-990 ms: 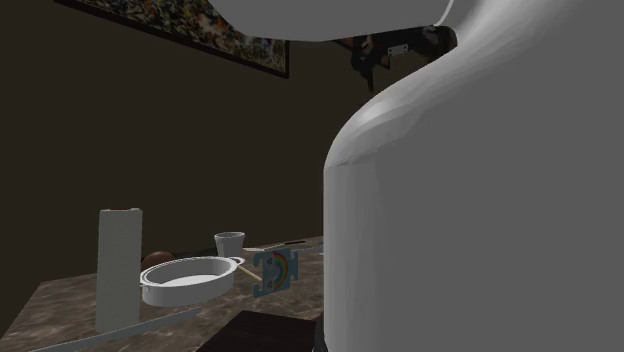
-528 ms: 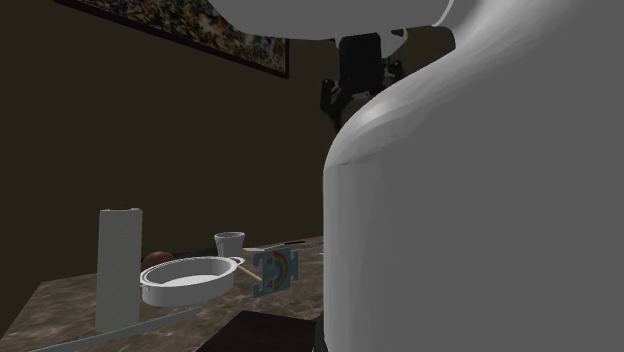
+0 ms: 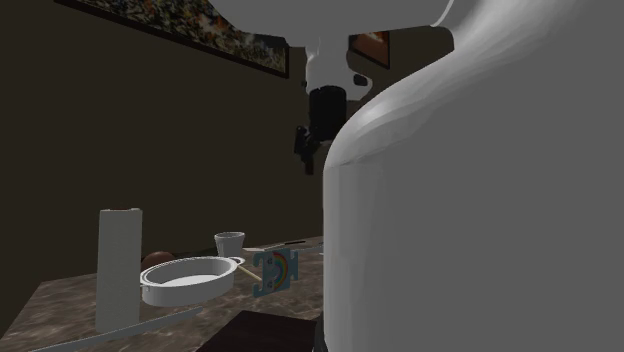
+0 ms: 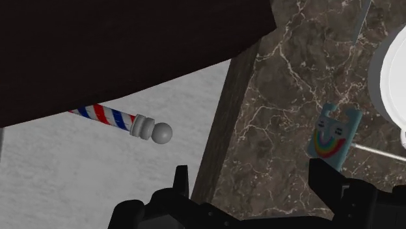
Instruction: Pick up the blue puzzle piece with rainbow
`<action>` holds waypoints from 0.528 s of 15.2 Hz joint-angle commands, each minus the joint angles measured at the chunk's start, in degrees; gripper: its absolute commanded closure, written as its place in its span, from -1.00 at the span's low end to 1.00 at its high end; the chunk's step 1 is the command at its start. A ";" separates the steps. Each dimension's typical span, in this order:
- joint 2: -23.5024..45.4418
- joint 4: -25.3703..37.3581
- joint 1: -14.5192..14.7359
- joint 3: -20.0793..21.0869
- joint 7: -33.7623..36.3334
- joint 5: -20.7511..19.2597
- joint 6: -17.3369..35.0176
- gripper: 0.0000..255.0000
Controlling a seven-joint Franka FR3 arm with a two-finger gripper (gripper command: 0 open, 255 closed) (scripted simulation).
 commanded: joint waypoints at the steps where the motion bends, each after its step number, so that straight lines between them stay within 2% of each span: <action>1: 4.00 0.58 -0.04 1.92 3.71 0.18 3.75 -1.00; 5: 13.29 3.52 -0.50 5.39 11.69 -1.57 10.35 -1.00; 8: 20.75 6.69 -0.71 7.23 18.42 -4.67 14.58 -1.00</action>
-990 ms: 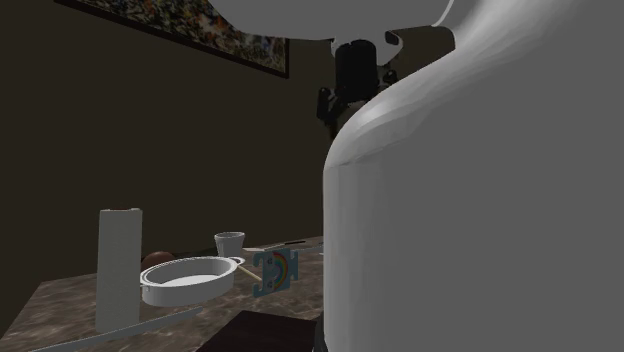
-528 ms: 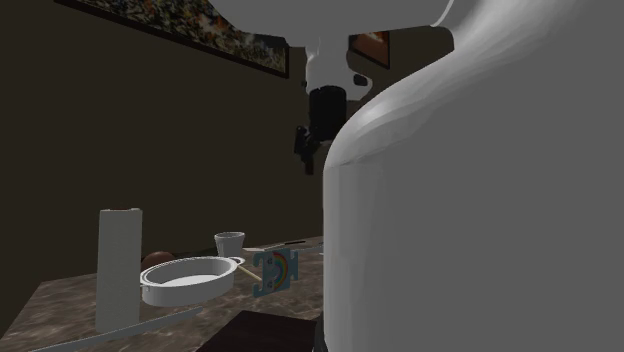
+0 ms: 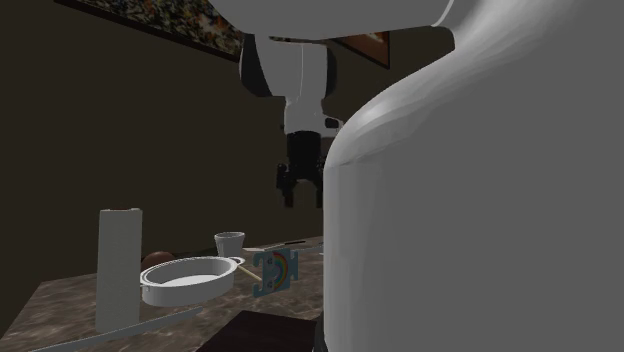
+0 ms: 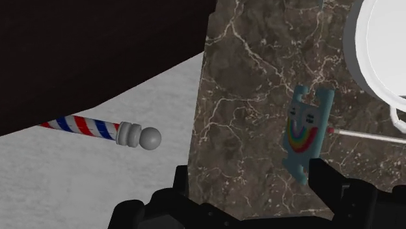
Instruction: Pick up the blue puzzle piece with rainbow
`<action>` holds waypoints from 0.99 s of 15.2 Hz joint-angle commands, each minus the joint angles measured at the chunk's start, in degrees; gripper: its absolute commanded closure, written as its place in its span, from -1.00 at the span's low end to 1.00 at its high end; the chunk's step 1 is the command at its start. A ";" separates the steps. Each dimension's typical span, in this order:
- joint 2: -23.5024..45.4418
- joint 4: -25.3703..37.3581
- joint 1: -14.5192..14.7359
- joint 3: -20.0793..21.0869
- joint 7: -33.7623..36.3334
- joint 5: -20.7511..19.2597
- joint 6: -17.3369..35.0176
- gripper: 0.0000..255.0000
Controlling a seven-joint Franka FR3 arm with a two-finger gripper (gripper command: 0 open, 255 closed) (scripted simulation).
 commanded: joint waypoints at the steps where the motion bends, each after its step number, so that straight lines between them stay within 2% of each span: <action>1: 4.80 2.10 -0.06 0.83 4.56 -2.35 2.65 -1.00; 5: 14.99 7.92 1.36 0.75 14.13 -8.51 6.45 -1.00; 9: 24.72 15.05 4.65 -1.52 22.42 -13.80 8.63 -1.00; 15: 29.18 16.20 6.21 -3.33 24.53 -16.19 11.77 -1.00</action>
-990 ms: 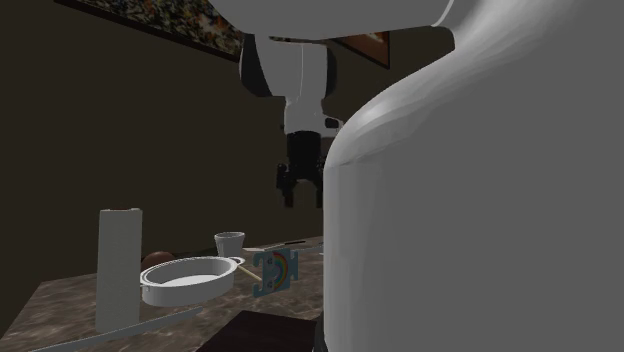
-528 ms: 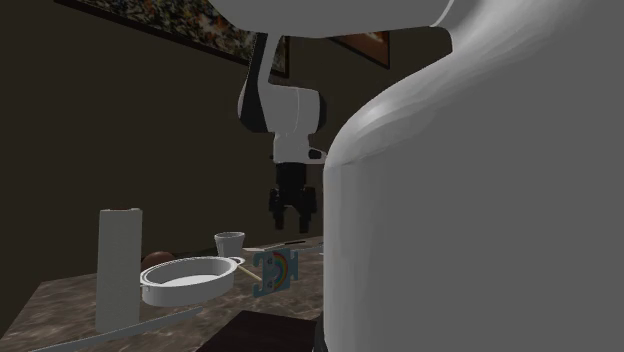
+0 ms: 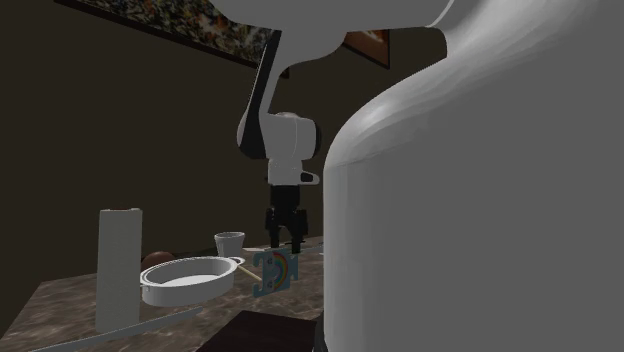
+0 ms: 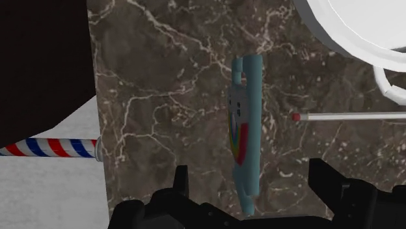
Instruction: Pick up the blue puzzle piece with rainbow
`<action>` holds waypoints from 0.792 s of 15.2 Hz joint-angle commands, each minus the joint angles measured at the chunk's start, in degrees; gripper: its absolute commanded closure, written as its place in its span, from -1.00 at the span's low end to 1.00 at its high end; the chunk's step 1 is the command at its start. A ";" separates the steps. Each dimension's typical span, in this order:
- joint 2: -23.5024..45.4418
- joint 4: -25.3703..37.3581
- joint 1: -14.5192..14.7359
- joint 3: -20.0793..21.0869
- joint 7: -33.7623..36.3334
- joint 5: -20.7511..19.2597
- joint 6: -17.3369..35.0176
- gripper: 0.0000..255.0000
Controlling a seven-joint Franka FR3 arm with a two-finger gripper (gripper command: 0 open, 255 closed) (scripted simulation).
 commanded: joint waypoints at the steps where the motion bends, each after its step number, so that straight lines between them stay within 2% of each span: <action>1: 1.45 0.13 0.44 -0.60 0.61 -0.86 1.28 -1.00; 4: 2.56 0.30 0.79 -1.07 1.03 -1.47 2.19 -1.00; 5: 2.46 0.14 0.88 -1.03 1.17 -1.47 2.25 1.00; 12: 2.53 0.18 0.92 -1.05 1.21 -1.50 2.27 1.00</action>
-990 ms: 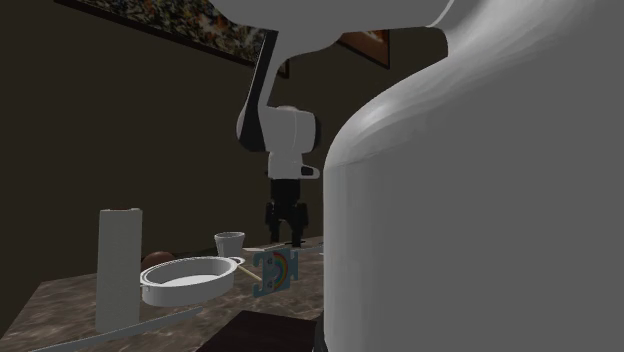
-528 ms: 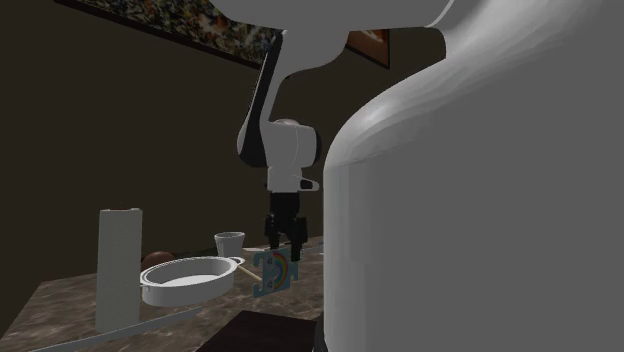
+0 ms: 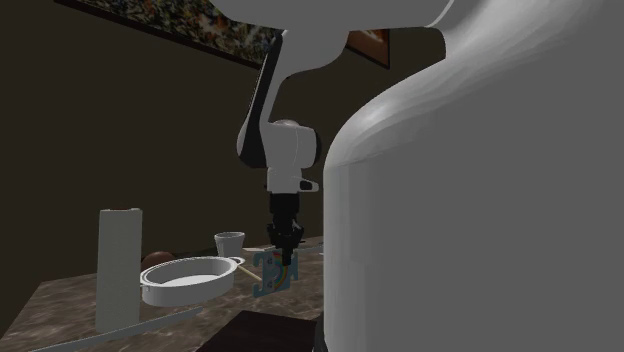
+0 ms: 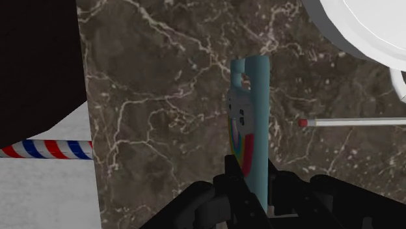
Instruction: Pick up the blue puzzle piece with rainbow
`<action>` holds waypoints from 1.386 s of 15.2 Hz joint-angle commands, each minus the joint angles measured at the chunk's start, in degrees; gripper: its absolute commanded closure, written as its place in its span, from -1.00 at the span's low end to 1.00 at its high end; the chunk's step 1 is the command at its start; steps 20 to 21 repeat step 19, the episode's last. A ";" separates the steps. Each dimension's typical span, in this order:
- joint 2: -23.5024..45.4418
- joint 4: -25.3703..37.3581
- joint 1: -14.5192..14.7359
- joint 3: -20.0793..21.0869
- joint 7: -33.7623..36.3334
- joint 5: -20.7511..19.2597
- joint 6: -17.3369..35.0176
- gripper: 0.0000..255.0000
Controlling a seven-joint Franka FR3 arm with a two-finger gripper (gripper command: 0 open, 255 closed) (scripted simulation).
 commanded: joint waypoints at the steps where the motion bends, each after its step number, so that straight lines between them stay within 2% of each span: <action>1: 0.03 0.00 -0.01 -0.03 0.00 -0.01 -0.02 1.00; 17: -10.00 -0.23 -2.88 3.67 -4.23 6.01 -9.25 1.00; 21: -10.10 -0.22 -2.90 3.69 -4.28 6.08 -9.35 1.00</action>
